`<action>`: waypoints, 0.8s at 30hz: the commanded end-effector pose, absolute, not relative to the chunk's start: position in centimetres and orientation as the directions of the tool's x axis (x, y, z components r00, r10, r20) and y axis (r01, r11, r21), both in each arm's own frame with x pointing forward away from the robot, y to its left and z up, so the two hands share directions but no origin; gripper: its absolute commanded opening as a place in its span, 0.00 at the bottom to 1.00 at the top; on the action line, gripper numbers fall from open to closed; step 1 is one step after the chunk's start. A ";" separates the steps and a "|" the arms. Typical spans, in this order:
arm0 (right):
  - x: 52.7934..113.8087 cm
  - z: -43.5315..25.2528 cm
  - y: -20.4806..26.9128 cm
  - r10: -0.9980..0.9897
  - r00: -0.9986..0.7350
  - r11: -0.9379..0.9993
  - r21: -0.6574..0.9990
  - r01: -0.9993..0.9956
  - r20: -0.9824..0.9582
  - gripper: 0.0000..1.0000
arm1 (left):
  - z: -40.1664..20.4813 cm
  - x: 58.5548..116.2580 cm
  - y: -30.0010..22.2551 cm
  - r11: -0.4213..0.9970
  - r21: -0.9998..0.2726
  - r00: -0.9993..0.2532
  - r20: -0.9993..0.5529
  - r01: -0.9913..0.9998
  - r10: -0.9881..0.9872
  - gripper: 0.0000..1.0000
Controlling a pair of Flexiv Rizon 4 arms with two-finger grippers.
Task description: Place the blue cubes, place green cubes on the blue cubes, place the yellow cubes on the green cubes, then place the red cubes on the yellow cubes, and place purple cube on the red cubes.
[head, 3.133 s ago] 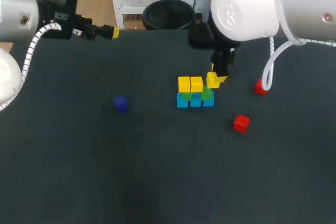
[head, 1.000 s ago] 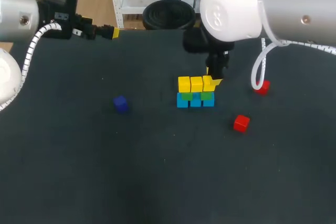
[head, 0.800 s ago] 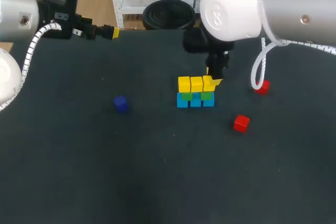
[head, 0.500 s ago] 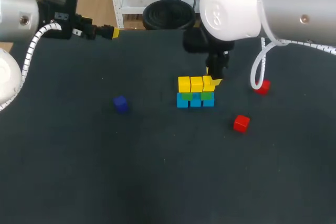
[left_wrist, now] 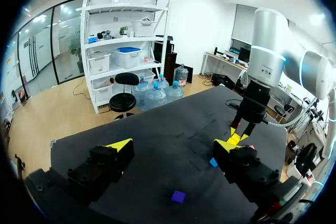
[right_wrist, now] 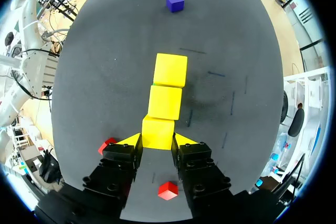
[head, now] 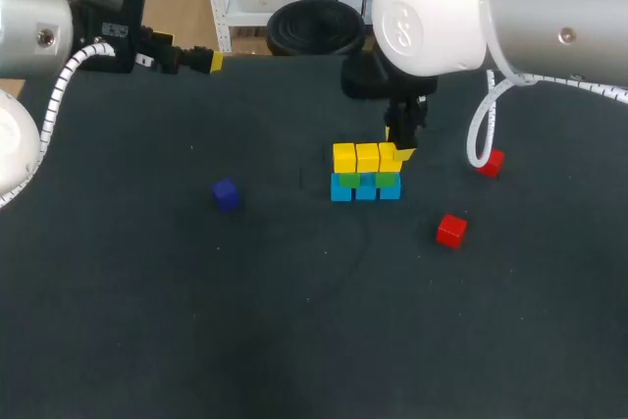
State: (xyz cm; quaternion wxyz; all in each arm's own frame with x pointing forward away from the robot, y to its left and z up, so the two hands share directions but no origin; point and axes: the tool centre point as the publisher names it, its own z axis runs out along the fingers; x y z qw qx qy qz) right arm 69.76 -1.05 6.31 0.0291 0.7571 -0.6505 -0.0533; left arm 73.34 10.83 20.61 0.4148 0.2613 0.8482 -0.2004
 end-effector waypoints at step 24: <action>69.8 6.3 -1.0 -0.988 0.148 -0.152 0.117 -0.981 -0.044 0.41 | 20.5 73.4 11.0 0.780 -0.125 -0.515 -0.812 0.614 0.275 1.00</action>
